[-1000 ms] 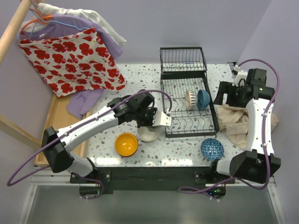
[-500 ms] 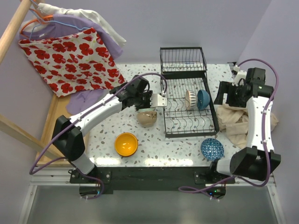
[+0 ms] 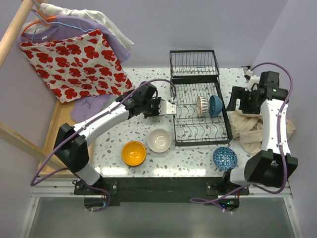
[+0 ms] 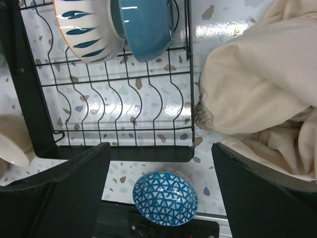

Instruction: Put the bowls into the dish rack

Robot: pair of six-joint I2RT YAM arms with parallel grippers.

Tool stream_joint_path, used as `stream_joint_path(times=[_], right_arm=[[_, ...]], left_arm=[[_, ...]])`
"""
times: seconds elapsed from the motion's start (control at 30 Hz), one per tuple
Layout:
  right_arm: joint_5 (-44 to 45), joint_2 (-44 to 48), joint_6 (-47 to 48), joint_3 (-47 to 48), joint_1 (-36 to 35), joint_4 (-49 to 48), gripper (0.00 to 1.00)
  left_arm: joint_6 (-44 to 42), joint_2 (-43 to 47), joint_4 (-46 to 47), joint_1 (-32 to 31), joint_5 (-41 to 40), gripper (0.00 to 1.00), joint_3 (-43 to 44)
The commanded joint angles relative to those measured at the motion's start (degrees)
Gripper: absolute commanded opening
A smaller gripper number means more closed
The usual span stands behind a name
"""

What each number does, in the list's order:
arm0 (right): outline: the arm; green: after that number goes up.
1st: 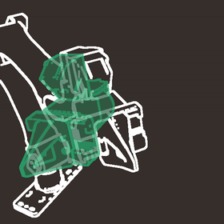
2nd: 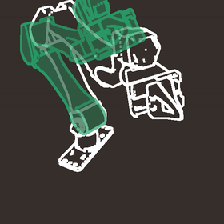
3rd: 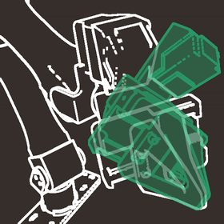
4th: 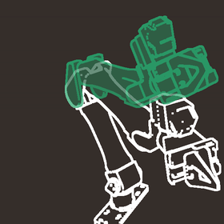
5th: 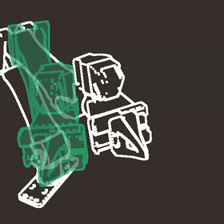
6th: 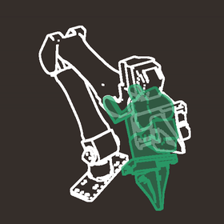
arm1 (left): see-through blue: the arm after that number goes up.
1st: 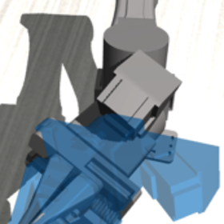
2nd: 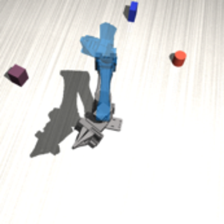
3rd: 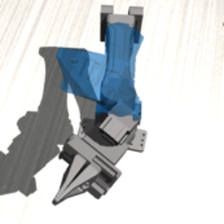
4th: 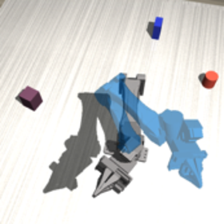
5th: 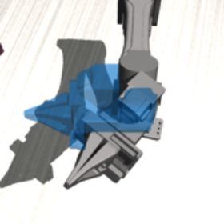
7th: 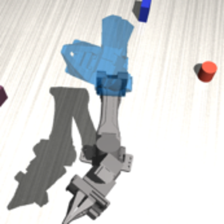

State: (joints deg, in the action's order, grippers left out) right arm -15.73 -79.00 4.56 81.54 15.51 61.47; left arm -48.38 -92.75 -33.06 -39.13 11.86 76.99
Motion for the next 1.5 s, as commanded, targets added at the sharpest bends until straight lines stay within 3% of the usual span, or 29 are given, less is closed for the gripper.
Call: stream_joint_path(times=[0.0,0.1,0.3,0.43,0.57,0.9,1.1,1.33,1.47], right_arm=[[0.43,-0.36,0.01,2.49,0.22,-1.62,0.87],[0.61,-0.54,0.10,2.49,0.22,-1.62,0.87],[0.87,0.08,0.28,1.78,0.31,-1.62,0.87],[1.22,0.69,0.36,0.73,0.31,-1.71,0.87],[1.40,0.96,0.45,-0.06,0.31,-1.97,0.87],[1.93,-0.19,0.80,0.90,0.23,-1.71,0.87],[2.10,-0.54,0.89,0.99,0.31,-1.62,0.88],[1.49,-0.63,0.54,0.29,0.31,-2.06,0.88],[1.31,-0.98,0.45,0.64,0.31,-2.06,0.88]], left_arm=[[-4.51,3.01,1.42,0.64,0.79,0.37,-3.94],[-4.89,3.19,3.17,0.73,2.21,0.45,-6.23],[-1.54,2.22,9.58,0.73,-0.25,0.50,-6.77],[0.21,2.40,9.68,0.73,0.27,0.50,-2.99],[0.92,1.61,12.41,0.99,-1.66,0.59,-1.50],[4.78,-11.38,0.90,5.21,5.80,0.60,12.55],[4.96,-18.42,-12.11,6.79,12.83,0.58,21.35],[6.46,-19.48,-12.29,6.79,11.17,0.58,19.60],[5.75,-20.72,-14.14,6.70,10.55,0.47,19.78]])
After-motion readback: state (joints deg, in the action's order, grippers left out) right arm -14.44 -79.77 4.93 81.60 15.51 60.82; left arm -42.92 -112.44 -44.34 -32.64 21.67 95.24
